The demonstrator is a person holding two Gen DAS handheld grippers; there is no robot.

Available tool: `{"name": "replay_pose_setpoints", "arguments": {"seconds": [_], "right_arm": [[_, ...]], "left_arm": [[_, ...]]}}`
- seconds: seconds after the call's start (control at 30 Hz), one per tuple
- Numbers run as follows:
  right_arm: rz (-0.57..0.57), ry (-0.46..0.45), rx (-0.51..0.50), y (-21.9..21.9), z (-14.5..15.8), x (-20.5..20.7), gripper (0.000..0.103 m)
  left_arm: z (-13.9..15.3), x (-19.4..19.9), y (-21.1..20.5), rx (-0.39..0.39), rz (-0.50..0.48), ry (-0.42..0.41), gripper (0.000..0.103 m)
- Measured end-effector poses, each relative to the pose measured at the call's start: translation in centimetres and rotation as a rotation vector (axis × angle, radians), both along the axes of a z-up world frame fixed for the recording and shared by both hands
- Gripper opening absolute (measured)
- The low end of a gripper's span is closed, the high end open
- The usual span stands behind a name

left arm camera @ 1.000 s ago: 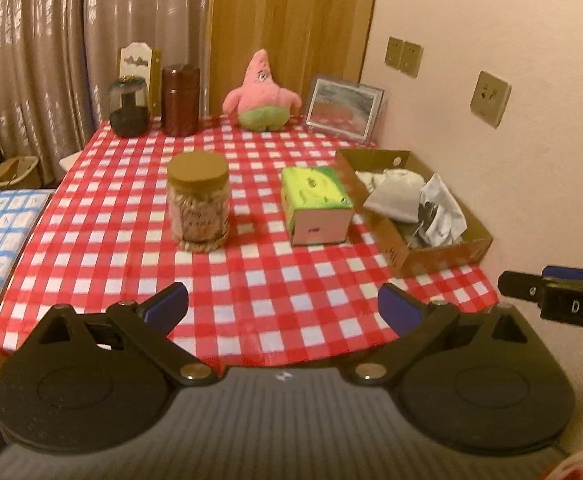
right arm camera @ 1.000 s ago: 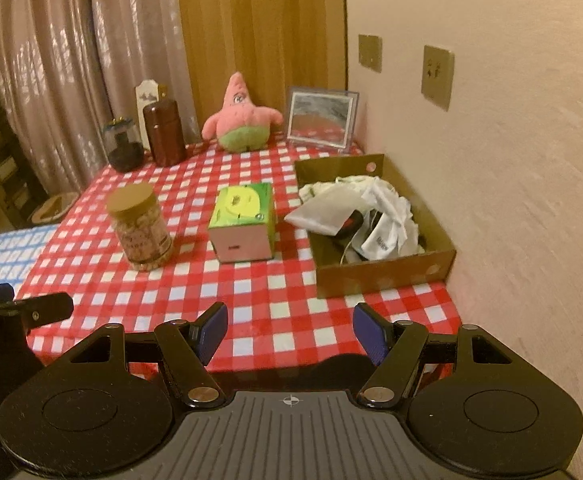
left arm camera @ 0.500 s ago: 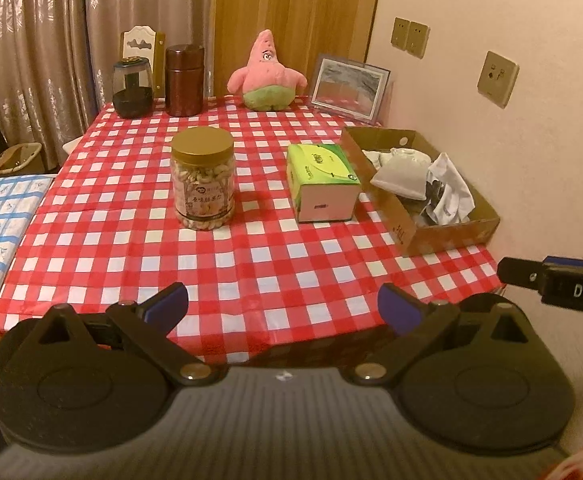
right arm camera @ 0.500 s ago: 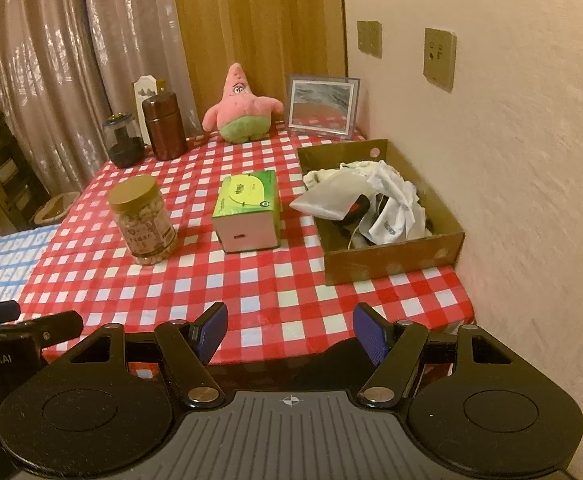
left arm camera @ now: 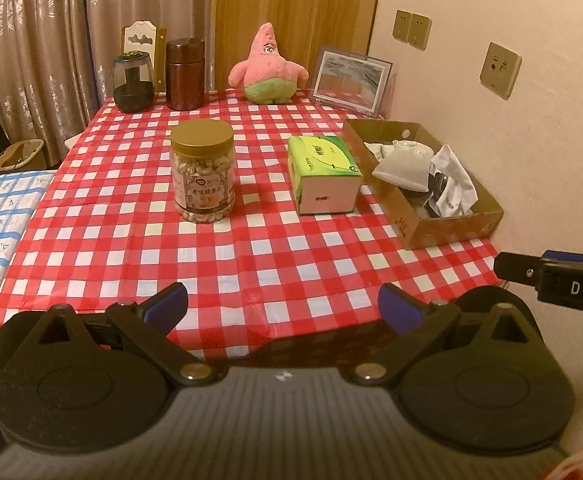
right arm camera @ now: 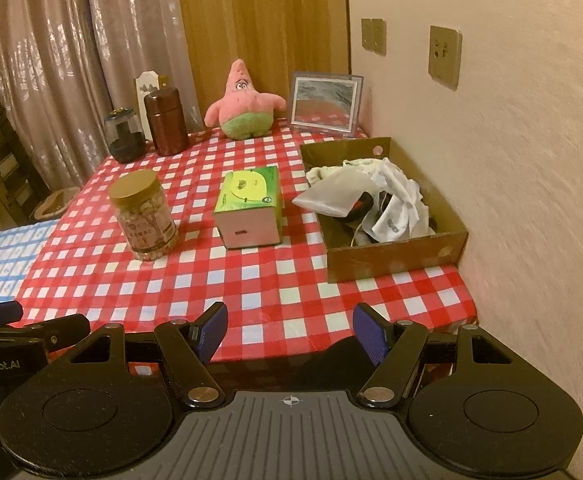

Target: Organize soft objects

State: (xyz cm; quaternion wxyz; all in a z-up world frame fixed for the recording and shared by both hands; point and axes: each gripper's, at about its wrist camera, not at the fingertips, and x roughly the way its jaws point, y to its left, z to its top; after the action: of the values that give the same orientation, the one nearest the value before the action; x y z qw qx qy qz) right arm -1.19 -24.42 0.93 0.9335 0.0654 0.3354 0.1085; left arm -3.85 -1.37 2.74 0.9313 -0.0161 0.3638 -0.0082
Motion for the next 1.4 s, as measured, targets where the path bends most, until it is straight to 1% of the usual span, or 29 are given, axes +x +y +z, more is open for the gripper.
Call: {"name": "replay_pose_setpoints", "arguments": {"seconds": [1.4], "right_arm": [[0.0, 0.001, -0.002, -0.22, -0.16, 0.2, 0.069]], "left_arm": [[0.0, 0.04, 0.41, 0.001, 0.01, -0.003, 0.101]]}}
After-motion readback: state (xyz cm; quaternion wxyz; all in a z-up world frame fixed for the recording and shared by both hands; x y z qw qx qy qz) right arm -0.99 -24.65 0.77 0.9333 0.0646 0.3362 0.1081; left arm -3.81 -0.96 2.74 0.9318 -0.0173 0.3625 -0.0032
